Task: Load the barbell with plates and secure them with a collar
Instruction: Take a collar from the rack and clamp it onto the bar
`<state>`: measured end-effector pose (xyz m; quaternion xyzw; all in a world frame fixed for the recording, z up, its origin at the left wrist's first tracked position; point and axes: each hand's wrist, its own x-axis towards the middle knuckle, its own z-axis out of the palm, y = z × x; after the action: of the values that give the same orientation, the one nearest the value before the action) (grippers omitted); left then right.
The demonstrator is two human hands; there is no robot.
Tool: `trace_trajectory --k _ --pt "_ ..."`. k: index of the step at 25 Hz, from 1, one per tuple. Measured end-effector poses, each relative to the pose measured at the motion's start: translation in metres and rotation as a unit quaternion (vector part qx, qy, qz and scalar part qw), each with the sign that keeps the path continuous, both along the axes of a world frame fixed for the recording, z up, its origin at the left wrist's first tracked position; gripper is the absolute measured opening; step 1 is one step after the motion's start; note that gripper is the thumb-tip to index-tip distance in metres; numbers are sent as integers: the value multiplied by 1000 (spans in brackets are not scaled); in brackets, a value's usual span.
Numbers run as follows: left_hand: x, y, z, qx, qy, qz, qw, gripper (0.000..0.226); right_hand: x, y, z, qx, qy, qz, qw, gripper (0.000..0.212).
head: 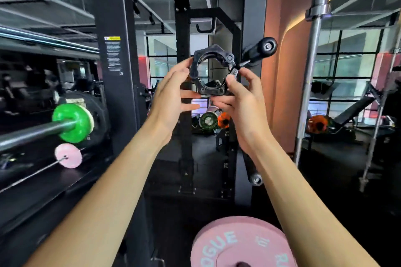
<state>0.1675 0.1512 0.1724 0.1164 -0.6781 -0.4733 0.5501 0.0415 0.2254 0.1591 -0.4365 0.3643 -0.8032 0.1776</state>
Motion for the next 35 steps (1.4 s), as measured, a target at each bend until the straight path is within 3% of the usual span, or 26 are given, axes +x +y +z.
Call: trace_trajectory --k 6,10,17,24,35 --pt "144 -20 -12 15 -3 120 993 22 137 -46 -16 9 21 99 995 55" --pt "259 -41 -31 42 -16 186 981 21 251 -79 -38 35 1 174 984 45" --pt "433 -78 -76 68 -52 246 965 13 417 -137 -93 89 -16 215 972 43" --pt "481 -119 -116 152 -70 227 959 20 471 -176 -125 149 5 163 975 55" --pt "490 -195 -140 185 -55 214 958 21 489 -237 -141 165 43 123 978 57"
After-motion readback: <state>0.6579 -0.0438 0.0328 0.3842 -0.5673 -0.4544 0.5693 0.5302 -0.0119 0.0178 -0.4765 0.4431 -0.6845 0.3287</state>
